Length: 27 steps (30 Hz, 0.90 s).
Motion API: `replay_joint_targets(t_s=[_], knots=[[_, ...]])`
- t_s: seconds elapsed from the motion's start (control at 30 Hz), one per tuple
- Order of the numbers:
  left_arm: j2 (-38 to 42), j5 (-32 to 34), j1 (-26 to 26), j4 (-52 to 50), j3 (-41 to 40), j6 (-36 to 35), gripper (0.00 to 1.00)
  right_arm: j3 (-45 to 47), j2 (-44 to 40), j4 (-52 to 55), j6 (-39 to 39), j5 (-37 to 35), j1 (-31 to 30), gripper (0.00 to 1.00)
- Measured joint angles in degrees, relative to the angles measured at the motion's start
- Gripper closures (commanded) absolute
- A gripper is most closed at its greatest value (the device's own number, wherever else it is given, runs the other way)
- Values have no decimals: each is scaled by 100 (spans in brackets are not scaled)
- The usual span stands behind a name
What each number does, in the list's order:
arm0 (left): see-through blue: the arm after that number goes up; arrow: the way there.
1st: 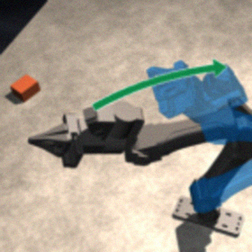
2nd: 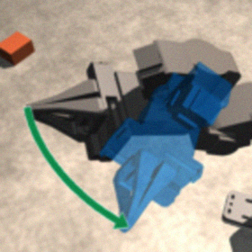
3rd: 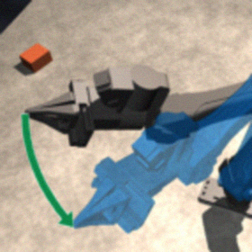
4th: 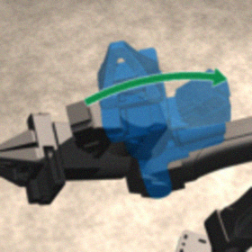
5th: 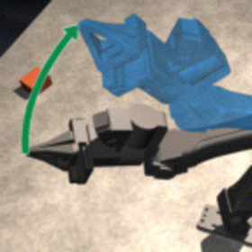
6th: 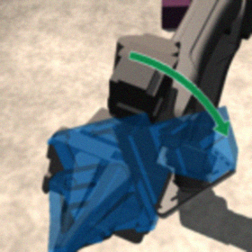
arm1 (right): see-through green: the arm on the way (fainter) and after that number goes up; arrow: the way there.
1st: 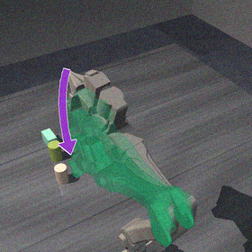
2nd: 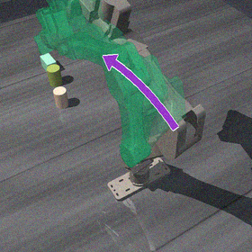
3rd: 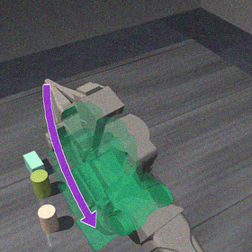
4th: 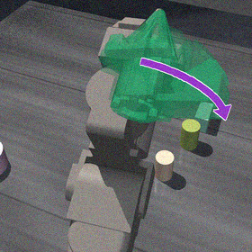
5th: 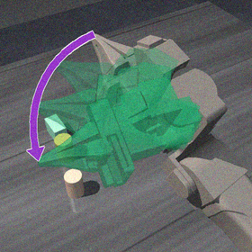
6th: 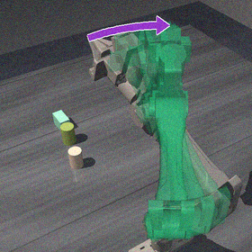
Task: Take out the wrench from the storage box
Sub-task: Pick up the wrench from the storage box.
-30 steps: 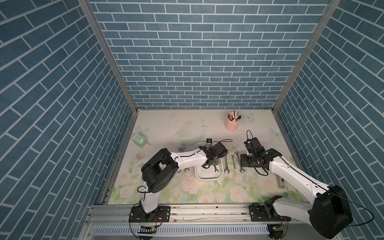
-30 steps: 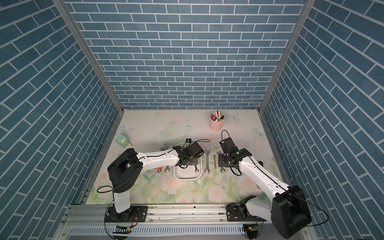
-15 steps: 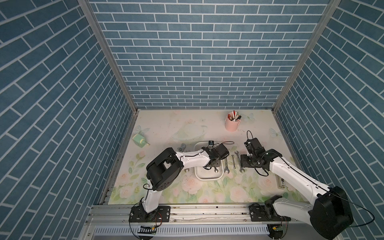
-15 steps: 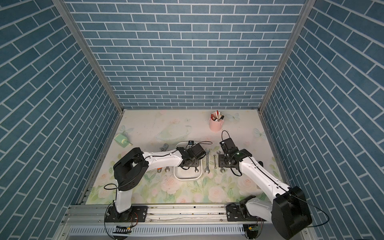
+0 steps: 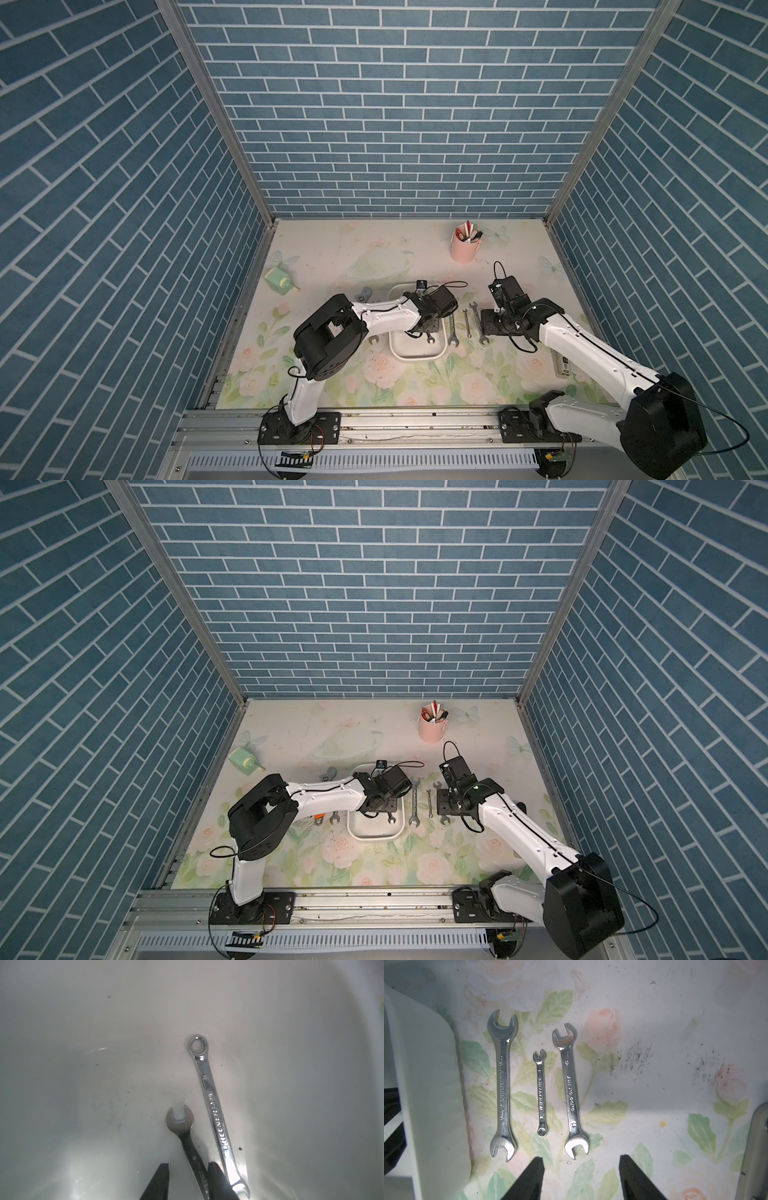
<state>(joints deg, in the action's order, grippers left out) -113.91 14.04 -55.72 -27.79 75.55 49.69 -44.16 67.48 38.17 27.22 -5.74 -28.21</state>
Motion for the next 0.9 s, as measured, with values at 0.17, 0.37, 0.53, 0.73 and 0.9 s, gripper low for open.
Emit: replay_joint_targets(t_s=[0.17,0.37,0.53,0.73,0.9], knots=[[11,-129,-2,26,0,33,58,0,0,2,0,4,0,39],[20,-136,-7,28,0,72,57,4,-2,0,0,7,0,38],[-50,-122,-7,-39,70,79,60,20,-11,0,0,9,0,38],[-260,-24,-7,-170,326,-2,76,22,-72,0,0,20,0,38],[-278,55,-4,-245,345,-68,87,24,-72,0,0,20,0,38]])
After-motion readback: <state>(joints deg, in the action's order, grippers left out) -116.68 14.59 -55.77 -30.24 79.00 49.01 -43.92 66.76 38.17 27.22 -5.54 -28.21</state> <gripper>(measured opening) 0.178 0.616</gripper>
